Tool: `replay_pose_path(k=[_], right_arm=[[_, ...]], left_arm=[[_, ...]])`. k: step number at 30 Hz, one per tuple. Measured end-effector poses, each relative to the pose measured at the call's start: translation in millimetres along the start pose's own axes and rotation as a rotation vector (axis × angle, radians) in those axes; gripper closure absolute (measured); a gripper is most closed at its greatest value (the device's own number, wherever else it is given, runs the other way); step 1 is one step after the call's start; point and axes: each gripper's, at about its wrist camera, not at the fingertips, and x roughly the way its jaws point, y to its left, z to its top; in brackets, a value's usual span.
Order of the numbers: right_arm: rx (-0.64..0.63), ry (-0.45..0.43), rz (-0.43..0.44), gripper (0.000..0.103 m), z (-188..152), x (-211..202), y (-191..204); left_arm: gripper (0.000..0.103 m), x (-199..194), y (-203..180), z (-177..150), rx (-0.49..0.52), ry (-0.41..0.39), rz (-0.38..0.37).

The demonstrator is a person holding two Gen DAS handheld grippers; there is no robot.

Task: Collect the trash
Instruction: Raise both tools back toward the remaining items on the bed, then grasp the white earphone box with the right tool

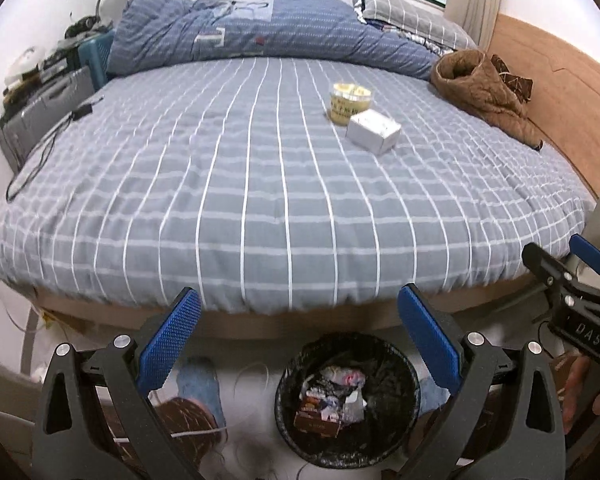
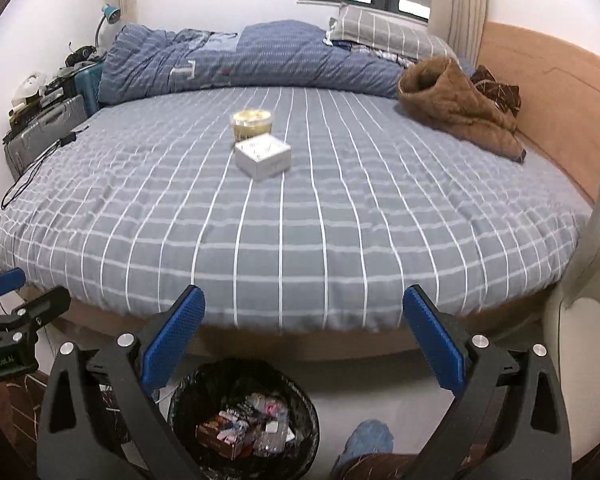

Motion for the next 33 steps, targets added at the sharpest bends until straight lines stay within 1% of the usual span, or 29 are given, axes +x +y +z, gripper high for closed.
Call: replay_pose_path(k=[7, 13, 19, 22, 24, 26, 29, 33], right_arm=[[-0.023, -0.027, 0.002, 0.008, 39, 16, -2], [-0.022, -0.032, 0.023, 0.008, 76, 49, 2], [-0.047, -0.02, 0.053, 0.008, 113, 106, 16], [-0.033, 0.016, 0.064, 0.008, 126, 144, 18], [-0.027, 0.041, 0.076, 0.008, 135, 172, 20], [-0.029, 0.059, 0.088, 0.008, 141, 198, 22], [-0.051, 0.079, 0.108, 0.008, 142, 226, 28], [-0.052, 0.102, 0.133, 0.008, 144, 252, 33]], left_arm=[[0.006, 10, 0, 45, -0.011, -0.029, -0.006], [0.006, 43, -1, 85, -0.001, -0.037, 0.005], [0.006, 86, 2, 125, 0.009, -0.029, 0.014], [0.006, 115, 3, 147, 0.015, -0.019, 0.025], [0.006, 130, 6, 155, 0.013, -0.013, 0.022], [0.006, 149, 9, 163, 0.011, -0.008, 0.025], [0.006, 170, 17, 166, 0.002, -0.006, 0.026], [0.006, 187, 20, 166, -0.002, -0.002, 0.027]])
